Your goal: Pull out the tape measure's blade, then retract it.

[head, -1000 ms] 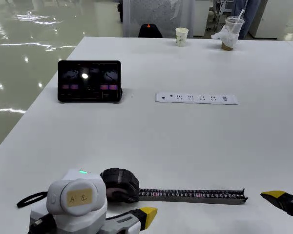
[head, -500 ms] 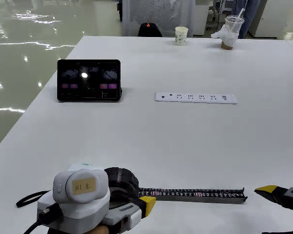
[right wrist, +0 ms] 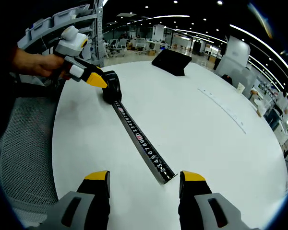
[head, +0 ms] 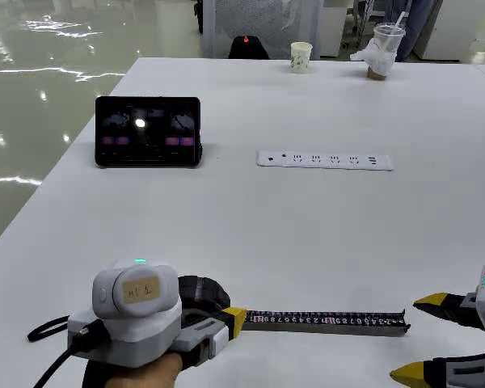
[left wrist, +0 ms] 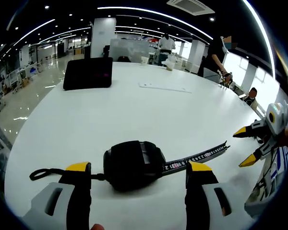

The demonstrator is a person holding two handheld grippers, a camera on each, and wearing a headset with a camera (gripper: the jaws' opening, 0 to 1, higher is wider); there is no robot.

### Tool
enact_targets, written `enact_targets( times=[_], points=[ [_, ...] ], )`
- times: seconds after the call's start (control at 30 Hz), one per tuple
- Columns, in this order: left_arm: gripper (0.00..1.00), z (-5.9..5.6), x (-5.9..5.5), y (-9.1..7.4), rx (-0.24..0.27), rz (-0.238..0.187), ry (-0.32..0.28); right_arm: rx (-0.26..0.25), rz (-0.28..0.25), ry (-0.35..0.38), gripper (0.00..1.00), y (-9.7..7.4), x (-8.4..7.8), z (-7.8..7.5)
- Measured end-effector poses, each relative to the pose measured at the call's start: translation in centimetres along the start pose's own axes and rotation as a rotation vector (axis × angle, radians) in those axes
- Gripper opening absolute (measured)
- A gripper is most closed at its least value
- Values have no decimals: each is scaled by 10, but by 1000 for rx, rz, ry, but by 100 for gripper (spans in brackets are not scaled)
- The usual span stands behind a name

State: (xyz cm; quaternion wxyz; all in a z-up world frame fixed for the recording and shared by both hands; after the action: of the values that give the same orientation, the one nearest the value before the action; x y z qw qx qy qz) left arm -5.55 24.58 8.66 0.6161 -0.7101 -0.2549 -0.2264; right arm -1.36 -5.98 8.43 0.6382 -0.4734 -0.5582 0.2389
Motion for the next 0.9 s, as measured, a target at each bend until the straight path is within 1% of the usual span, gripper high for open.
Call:
enact_targets(
  times=[0.23, 0.3, 0.6, 0.7, 0.83, 0.9],
  points=[
    [73, 0, 2, 5, 8, 0, -16, 12, 17, -53, 48, 4, 1, -9],
    [72, 0, 3, 7, 6, 2, -20, 14, 25, -73, 46, 7, 1, -14],
    [69, 1, 6, 15, 13, 6, -25, 15, 76, -170, 36, 16, -4, -28],
    [69, 1, 7, 18, 14, 8, -27, 26, 82, -188, 32, 18, -5, -32],
    [68, 0, 8, 20, 17, 10, -27, 41, 93, -208, 30, 22, -8, -35],
    [68, 0, 8, 22, 17, 14, -30, 44, 97, -220, 26, 26, -10, -38]
  ],
)
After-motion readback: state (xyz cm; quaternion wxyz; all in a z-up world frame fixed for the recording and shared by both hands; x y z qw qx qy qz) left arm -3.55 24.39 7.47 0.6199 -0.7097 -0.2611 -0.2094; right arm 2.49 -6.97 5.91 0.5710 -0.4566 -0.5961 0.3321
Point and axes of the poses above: the centre of the closed fingertips' face, and the gripper's own axes: y roughly forward along the fingers, z roughly to its left, x roughly out of its top, the point moved 7 cm from there along -y, roughly backward along the fingers, and after that the axes turned 10 degrees about z, right-handed, at the moved point
